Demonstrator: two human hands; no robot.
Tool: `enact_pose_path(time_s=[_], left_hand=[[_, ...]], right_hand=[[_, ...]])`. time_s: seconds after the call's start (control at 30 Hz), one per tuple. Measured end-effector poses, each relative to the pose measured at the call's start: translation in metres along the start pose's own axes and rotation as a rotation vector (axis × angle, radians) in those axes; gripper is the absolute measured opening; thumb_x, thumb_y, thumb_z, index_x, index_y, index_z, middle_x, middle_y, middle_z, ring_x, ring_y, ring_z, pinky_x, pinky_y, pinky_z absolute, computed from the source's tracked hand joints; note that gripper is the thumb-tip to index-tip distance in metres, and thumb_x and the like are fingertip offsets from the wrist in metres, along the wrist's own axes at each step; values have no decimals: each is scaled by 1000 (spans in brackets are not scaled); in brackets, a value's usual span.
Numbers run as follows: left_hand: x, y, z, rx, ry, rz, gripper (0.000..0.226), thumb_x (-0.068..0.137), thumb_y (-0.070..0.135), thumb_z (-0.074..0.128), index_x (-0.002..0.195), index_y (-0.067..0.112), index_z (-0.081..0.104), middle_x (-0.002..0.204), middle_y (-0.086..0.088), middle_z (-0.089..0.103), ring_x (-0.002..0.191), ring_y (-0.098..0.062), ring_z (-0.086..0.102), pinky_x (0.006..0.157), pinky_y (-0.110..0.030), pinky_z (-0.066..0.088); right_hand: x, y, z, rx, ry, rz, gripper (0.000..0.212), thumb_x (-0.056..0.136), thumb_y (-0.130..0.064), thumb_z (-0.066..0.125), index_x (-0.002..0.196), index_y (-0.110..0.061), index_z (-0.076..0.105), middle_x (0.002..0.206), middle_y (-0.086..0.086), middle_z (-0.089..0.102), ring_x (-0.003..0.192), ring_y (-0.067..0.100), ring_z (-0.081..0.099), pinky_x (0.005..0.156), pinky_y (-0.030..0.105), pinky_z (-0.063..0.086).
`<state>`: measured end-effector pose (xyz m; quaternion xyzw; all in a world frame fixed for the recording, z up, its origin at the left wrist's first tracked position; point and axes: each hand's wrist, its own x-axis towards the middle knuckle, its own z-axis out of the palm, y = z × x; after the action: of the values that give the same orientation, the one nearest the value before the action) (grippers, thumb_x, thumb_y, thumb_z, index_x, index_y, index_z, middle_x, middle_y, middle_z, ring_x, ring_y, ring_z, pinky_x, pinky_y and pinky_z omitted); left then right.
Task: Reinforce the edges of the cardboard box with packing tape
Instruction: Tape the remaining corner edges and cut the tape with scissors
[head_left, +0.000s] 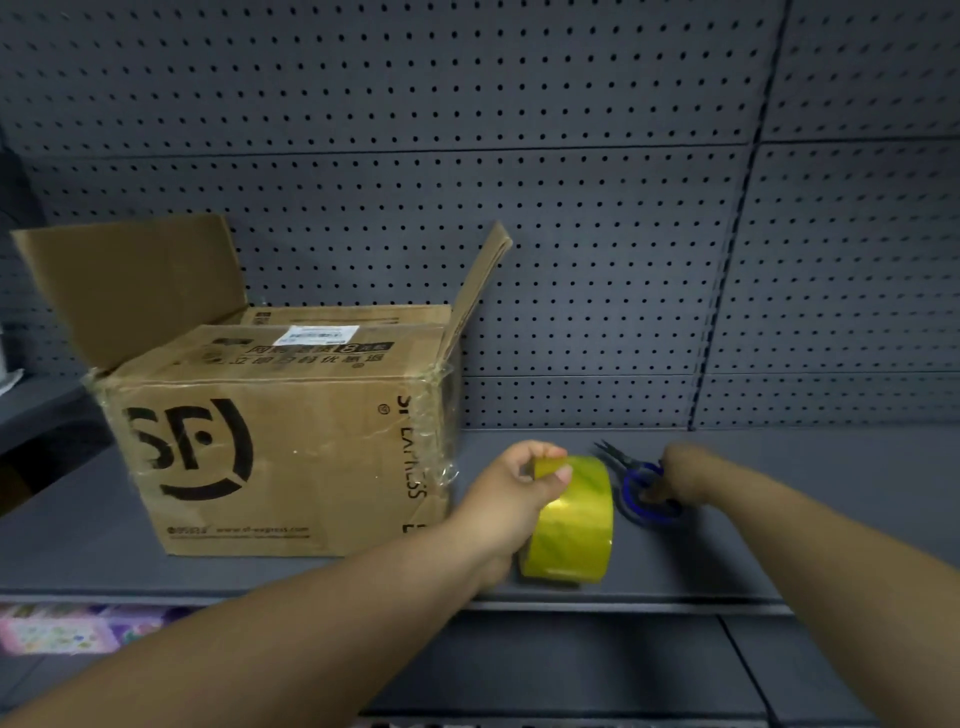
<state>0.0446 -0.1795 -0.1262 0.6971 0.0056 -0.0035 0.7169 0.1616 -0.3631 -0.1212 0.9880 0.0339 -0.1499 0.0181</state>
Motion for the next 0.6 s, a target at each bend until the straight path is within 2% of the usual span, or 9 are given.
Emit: enact_pose_path(time_s=[0.07,0.13,0.2,0.27,0.33,0.4,0.5,0.6], left_hand=[[7,7,5,-21,-39,23,19,85,6,62,95,20,55,88,-7,61,73,-17,56,65,-25,49],[14,10,9,2,-77,21,36,78,-1,67,104,19,51,88,-4,62,75,-16,59,67,-27,53],[20,11,12,71,-95,37,50,74,-8,68,111,18,47,92,-4,61,82,-16,59,77,-33,52],[26,10,15,153,-82,82,56,73,-10,68,116,17,45,100,-7,60,92,-19,57,87,-36,48],[31,10,16,252,-51,142,61,71,-9,70,120,17,45,109,-9,60,101,-22,57,93,-38,45],[34,9,17,328,-42,180,66,70,-7,71,126,17,45,114,-8,61,107,-23,57,95,-36,44],[37,9,18,346,-57,183,78,71,-6,71,138,12,36,127,-9,57,116,-23,55,103,-39,42],[39,10,17,455,-51,169,86,73,0,73,144,13,27,137,-6,49,121,-19,50,105,-39,39]], right_hand=[[3,1,5,26,91,31,33,89,-36,53,96,-3,58,78,10,53,89,28,54,71,28,39],[3,3,3,257,289,-74,34,92,-30,50,108,-3,61,94,9,65,101,29,59,78,29,45],[-12,-5,-5,699,433,-331,30,94,-26,49,111,-5,63,109,-2,63,104,17,57,82,20,44],[-36,-19,-14,979,337,-592,29,93,-19,50,115,-3,62,110,-2,61,103,8,54,82,5,40],[-41,-29,-14,964,316,-683,29,90,-13,56,116,-4,62,112,5,65,102,8,57,93,15,44],[-40,-32,-11,944,404,-640,29,85,-11,63,114,-6,64,111,7,67,99,9,59,96,24,45],[-35,-31,-6,979,528,-552,24,82,-11,66,105,-6,70,97,3,68,90,10,60,81,14,44],[-33,-31,1,930,638,-566,14,79,-11,69,91,-7,74,81,0,62,78,12,58,68,4,40]])
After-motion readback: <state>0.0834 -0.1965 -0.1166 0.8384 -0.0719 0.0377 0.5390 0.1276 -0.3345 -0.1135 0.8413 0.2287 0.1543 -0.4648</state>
